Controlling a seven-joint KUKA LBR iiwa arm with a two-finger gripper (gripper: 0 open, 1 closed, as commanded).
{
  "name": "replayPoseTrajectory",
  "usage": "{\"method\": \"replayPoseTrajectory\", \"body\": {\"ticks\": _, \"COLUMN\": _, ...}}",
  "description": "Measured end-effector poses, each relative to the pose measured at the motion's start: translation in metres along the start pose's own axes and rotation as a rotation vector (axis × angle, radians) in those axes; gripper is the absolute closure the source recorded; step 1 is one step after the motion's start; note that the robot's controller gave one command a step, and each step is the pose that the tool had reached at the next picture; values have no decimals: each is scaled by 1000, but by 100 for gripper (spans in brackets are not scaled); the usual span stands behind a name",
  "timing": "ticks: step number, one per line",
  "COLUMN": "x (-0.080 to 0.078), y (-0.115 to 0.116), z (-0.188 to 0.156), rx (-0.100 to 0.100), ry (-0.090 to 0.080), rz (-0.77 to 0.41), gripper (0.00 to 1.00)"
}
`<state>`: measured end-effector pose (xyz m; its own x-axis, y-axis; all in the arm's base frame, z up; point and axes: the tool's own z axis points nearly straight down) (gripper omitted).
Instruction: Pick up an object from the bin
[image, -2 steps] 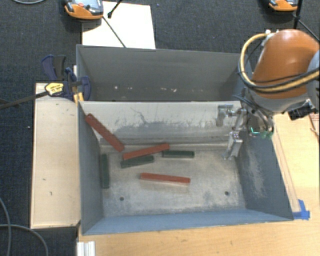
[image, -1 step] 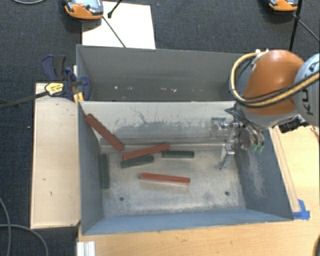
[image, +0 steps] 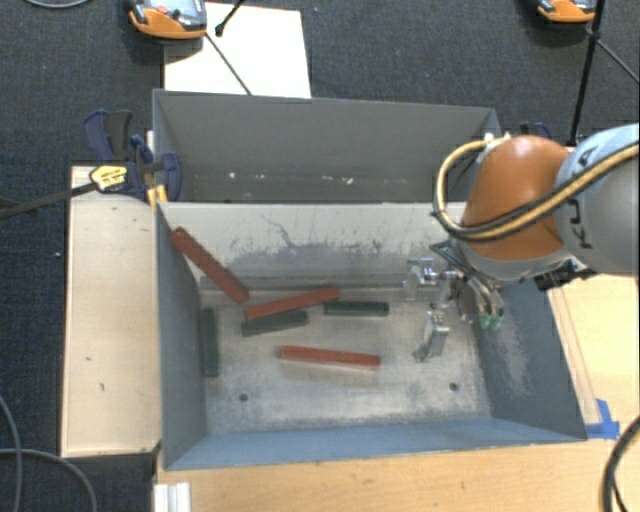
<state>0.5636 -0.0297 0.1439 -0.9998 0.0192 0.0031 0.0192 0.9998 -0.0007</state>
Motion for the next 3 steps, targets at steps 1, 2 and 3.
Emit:
{"method": "replayPoseTrajectory", "body": {"ticks": 1, "x": -2, "y": 43, "z": 46, "rx": -1, "ry": -10, "rz": -100, "gripper": 0}}
{"method": "replayPoseTrajectory", "body": {"ticks": 2, "x": -4, "y": 58, "z": 73, "rx": -1, "ry": -7, "rz": -254, "gripper": 100}}
{"method": "replayPoseTrajectory", "body": {"ticks": 3, "x": -4, "y": 58, "z": 73, "rx": -1, "ry": -7, "rz": -254, "gripper": 100}}
